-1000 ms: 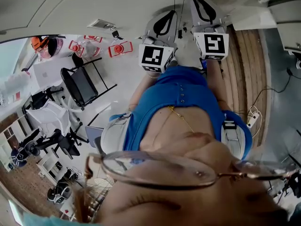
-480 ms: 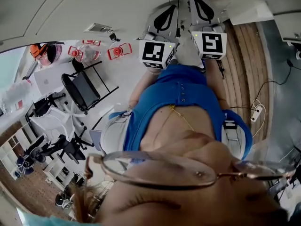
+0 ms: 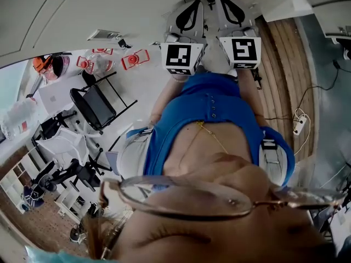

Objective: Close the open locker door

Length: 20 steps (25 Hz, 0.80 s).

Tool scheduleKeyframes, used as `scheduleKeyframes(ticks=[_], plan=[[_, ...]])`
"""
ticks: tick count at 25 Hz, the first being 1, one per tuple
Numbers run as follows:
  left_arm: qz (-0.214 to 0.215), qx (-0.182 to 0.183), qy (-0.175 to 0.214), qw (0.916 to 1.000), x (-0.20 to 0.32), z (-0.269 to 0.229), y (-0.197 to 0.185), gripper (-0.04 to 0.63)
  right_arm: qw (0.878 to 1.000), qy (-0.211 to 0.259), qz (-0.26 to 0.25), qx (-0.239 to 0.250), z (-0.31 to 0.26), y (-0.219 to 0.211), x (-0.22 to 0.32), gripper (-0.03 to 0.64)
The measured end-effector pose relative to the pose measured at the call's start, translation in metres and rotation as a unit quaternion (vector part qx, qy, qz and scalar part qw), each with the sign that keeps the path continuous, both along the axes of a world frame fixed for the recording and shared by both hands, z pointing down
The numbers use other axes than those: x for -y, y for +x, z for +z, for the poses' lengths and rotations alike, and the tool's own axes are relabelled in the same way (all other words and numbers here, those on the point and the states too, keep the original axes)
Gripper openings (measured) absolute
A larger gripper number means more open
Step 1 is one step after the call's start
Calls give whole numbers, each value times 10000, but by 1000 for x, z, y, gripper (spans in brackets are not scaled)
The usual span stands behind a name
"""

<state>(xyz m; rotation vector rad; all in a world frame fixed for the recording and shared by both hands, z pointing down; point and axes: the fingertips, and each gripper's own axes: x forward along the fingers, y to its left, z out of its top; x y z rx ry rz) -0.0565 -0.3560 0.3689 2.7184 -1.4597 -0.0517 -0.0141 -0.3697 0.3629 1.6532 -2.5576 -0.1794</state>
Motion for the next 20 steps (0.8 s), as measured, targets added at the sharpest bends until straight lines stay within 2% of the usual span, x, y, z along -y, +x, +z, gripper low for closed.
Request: scheduleKeyframes(ticks=[20], plan=[[-172, 137, 64, 9997, -8, -5, 27, 0, 9994, -88, -303, 156, -2, 18, -19, 2]])
